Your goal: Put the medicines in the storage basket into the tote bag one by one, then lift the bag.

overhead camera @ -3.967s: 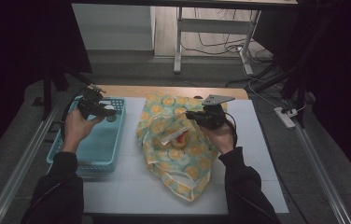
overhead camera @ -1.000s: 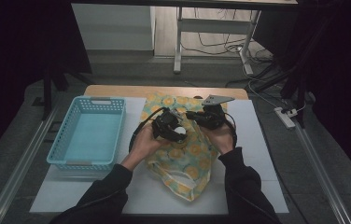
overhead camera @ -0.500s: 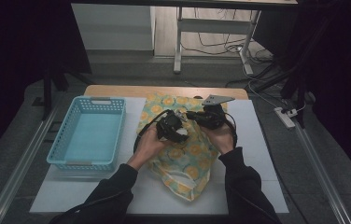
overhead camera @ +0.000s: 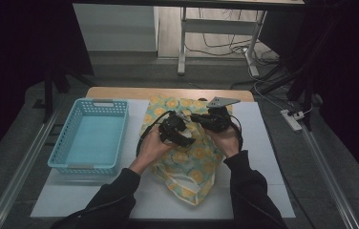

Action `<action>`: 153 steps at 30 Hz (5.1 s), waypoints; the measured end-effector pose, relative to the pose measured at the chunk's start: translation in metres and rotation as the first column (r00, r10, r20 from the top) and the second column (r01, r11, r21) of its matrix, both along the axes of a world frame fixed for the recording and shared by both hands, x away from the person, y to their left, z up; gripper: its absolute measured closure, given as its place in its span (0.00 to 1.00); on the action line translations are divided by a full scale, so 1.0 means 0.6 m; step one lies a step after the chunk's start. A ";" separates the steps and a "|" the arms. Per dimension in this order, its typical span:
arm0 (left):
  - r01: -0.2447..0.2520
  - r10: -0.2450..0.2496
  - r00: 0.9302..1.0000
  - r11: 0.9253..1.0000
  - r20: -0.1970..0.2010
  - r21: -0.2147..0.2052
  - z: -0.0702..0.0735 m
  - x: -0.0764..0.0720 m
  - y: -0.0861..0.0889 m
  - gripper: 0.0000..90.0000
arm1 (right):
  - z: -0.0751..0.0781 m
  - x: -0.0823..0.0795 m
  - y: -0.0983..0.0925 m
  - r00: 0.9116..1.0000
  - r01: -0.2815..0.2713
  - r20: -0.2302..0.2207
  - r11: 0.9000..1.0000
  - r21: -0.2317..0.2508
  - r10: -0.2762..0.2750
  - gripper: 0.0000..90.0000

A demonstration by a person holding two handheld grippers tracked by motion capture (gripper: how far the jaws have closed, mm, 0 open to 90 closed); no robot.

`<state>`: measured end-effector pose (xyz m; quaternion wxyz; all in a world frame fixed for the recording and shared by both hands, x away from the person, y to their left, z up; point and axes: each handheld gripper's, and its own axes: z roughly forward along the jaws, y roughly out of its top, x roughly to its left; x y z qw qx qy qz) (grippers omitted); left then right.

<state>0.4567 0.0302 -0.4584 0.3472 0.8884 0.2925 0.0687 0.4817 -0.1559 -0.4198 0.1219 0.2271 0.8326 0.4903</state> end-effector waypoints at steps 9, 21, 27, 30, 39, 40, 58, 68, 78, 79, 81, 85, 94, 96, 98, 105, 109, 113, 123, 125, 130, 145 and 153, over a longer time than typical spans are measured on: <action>0.027 -0.027 1.000 0.999 0.000 -0.042 0.016 -0.027 0.010 0.16 | 0.000 -0.001 0.001 1.000 -0.002 0.001 1.000 -0.002 0.002 1.00; 0.079 -0.083 0.996 0.988 -0.022 -0.134 0.018 -0.052 0.042 0.00 | 0.000 -0.002 0.003 1.000 -0.009 0.001 1.000 -0.005 0.009 1.00; 0.095 -0.100 0.995 0.979 -0.015 -0.183 0.023 -0.068 0.058 0.00 | 0.000 -0.004 0.005 1.000 -0.012 0.004 1.000 -0.006 0.012 1.00; 0.104 -0.108 0.994 0.978 -0.010 -0.182 0.023 -0.077 0.065 0.00 | 0.000 -0.004 0.006 1.000 -0.013 0.005 1.000 -0.007 0.013 1.00; 0.096 -0.101 0.995 0.978 -0.017 -0.187 0.007 -0.101 0.082 0.00 | 0.000 -0.006 0.006 1.000 -0.013 0.005 1.000 -0.007 0.013 1.00; 0.092 -0.095 0.995 0.979 -0.010 -0.182 0.005 -0.105 0.083 0.00 | 0.000 -0.006 0.007 1.000 -0.013 0.005 1.000 -0.007 0.013 1.00; 0.040 -0.045 0.999 0.984 -0.024 -0.171 -0.036 -0.143 0.087 0.00 | 0.001 -0.011 0.008 1.000 -0.021 0.006 1.000 -0.009 0.021 1.00; 0.055 -0.058 0.998 0.990 -0.021 -0.128 -0.060 -0.151 0.071 0.00 | 0.003 -0.013 0.007 1.000 -0.021 0.007 1.000 -0.008 0.021 1.00; 0.073 -0.076 0.997 0.993 -0.026 -0.090 -0.083 -0.151 0.058 0.00 | 0.001 -0.015 0.011 1.000 -0.026 0.005 1.000 -0.014 0.026 1.00; 0.073 -0.076 0.997 0.993 -0.026 -0.090 -0.083 -0.151 0.058 0.00 | 0.001 -0.015 0.011 1.000 -0.026 0.005 1.000 -0.014 0.026 1.00; 0.074 -0.076 0.997 0.995 -0.023 -0.072 -0.089 -0.149 0.052 0.00 | -0.001 -0.015 0.012 1.000 -0.029 0.004 0.999 -0.017 0.029 1.00; 0.075 -0.077 0.997 0.995 -0.032 -0.063 -0.100 -0.145 0.048 0.00 | -0.002 -0.016 0.014 1.000 -0.031 -0.002 0.999 -0.021 0.031 1.00; 0.097 -0.097 0.995 0.995 -0.032 0.028 -0.125 -0.139 0.026 0.01 | -0.007 -0.013 0.014 1.000 -0.030 -0.006 0.999 -0.027 0.030 1.00; 0.093 -0.092 0.995 0.994 -0.028 0.054 -0.129 -0.140 0.019 0.03 | -0.006 -0.013 0.014 1.000 -0.030 -0.005 0.999 -0.026 0.030 1.00; 0.101 -0.101 0.995 0.992 -0.004 0.077 -0.131 -0.142 0.016 0.04 | -0.006 -0.013 0.014 1.000 -0.030 -0.004 0.999 -0.026 0.030 1.00; 0.125 -0.125 0.992 0.990 0.004 0.061 -0.122 -0.144 0.023 0.42 | -0.006 -0.013 0.014 1.000 -0.030 -0.006 0.999 -0.028 0.030 1.00; 0.104 -0.103 0.995 0.994 -0.014 0.039 -0.119 -0.139 0.032 0.75 | -0.007 -0.013 0.014 0.999 -0.032 -0.006 0.999 -0.029 0.032 1.00; 0.088 -0.087 0.995 0.996 -0.047 0.013 -0.120 -0.136 0.034 0.96 | -0.008 -0.013 0.014 0.999 -0.039 -0.011 0.999 -0.031 0.039 1.00; 0.017 -0.019 0.993 1.000 -0.117 -0.013 -0.110 -0.131 0.037 1.00 | -0.008 -0.014 0.016 0.998 -0.065 -0.020 0.997 -0.031 0.064 1.00; 0.013 -0.016 0.993 0.999 -0.119 -0.031 -0.104 -0.130 0.040 1.00 | -0.008 -0.014 0.016 0.998 -0.066 -0.024 0.997 -0.031 0.065 1.00; 0.013 -0.021 0.991 0.998 -0.131 -0.063 -0.090 -0.129 0.047 1.00 | -0.007 -0.015 0.014 0.997 -0.073 -0.025 0.997 -0.033 0.072 1.00; 0.015 -0.034 0.990 0.991 -0.138 -0.136 -0.046 -0.126 0.069 1.00 | 0.003 -0.021 0.014 0.996 -0.086 -0.025 0.996 -0.040 0.085 1.00; 0.008 -0.033 0.988 0.987 -0.149 -0.162 -0.025 -0.120 0.086 1.00 | 0.012 -0.024 0.013 0.996 -0.092 -0.026 0.995 -0.039 0.091 1.00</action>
